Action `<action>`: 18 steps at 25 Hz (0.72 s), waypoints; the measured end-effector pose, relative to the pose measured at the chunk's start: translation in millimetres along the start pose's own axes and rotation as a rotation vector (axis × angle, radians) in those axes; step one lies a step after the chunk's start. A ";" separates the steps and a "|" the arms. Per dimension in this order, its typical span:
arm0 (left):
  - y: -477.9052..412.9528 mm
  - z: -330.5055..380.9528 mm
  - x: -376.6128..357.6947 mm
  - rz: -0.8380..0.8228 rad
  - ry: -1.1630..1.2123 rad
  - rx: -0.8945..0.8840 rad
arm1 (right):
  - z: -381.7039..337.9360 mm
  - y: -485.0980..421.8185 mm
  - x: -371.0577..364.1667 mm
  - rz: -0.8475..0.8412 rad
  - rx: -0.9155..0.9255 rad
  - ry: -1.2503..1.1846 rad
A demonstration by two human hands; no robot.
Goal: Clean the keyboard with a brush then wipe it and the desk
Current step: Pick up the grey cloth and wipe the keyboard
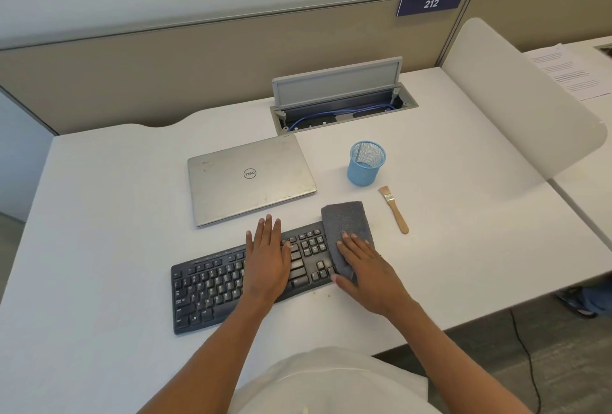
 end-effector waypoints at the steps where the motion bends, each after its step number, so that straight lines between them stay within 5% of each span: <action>1: 0.6 -1.9 -1.2 -0.010 -0.017 -0.002 | -0.6 -3.6 4.3 0.021 -0.050 -0.024; 5: 3.0 -3.7 -10.3 -0.052 -0.105 -0.013 | -13.0 -40.7 23.3 0.154 -0.160 -0.053; 18: 19.9 -42.3 -7.8 0.001 -0.126 0.003 | 2.7 -65.6 -10.6 0.127 -0.242 0.098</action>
Point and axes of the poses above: each hand's wrist, its own y-axis away from the middle knuckle, its own x-axis out of the back of the hand, z = x × y, the point moved 6 cm from there along -y, towards the middle knuckle, and after that the axes turned 8 degrees about y, right-handed, at the moved point
